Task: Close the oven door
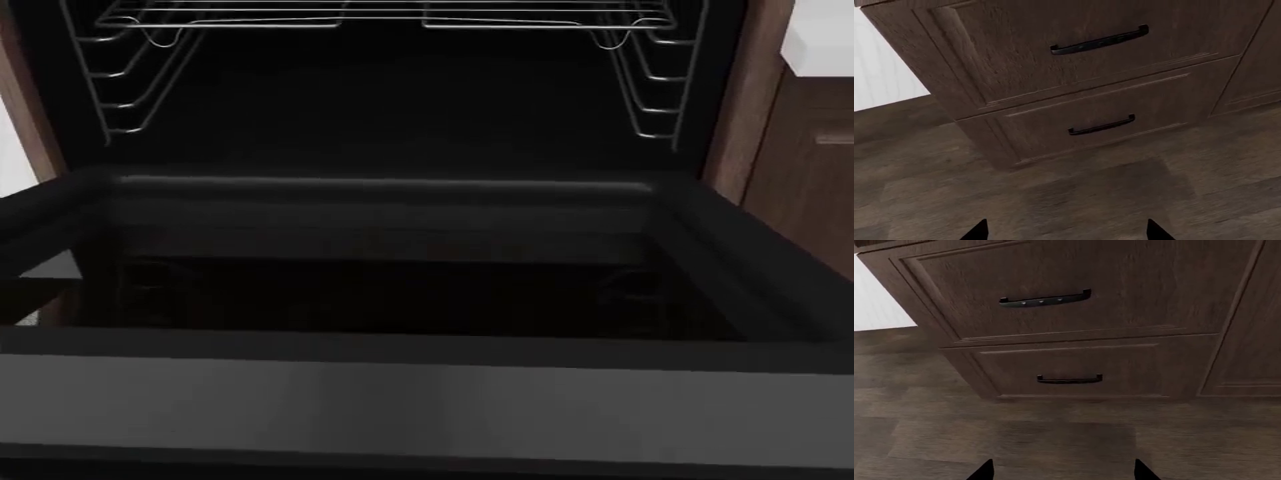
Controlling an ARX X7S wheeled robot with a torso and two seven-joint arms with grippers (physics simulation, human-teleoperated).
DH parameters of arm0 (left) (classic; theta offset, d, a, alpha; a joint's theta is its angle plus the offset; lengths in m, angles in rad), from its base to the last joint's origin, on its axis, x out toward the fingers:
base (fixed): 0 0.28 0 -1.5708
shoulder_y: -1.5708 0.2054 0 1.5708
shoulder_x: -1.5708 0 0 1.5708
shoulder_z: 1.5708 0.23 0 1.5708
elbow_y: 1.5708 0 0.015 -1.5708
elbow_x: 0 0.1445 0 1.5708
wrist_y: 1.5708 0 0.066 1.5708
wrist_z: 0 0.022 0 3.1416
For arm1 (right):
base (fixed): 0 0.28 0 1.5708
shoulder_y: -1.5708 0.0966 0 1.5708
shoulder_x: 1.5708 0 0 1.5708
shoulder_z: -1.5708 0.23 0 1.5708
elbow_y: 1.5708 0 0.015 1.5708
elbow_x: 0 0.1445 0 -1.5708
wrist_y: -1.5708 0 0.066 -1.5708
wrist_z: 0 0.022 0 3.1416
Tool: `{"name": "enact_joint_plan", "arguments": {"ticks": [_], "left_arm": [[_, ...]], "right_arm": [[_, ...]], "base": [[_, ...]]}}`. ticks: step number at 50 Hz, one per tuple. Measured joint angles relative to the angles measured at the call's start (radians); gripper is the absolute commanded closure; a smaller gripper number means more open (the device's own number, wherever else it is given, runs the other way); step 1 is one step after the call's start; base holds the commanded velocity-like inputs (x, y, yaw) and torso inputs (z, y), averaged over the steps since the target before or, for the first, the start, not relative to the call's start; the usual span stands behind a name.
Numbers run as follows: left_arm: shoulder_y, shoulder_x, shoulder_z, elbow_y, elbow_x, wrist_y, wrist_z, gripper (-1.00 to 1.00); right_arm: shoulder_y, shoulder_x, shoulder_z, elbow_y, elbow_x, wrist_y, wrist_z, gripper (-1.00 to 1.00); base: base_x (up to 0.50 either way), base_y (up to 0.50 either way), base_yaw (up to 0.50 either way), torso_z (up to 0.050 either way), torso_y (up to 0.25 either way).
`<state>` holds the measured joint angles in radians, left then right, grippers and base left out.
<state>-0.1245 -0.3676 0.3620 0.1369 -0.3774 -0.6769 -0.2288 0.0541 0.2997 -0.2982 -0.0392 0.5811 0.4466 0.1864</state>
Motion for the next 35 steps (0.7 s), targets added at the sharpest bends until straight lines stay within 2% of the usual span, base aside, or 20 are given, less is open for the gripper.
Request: {"name": "enact_joint_plan", "arguments": {"ticks": [35], "left_arm": [[-0.002, -0.007, 0.002, 0.015, -0.018, -0.013, -0.007, -1.0]], "right_arm": [[0.002, 0.006, -0.01, 0.0, 0.005, -0.006, 0.013, -1.0]], "base": [[0.12, 0.0, 0.0, 0.0, 0.0]]}}
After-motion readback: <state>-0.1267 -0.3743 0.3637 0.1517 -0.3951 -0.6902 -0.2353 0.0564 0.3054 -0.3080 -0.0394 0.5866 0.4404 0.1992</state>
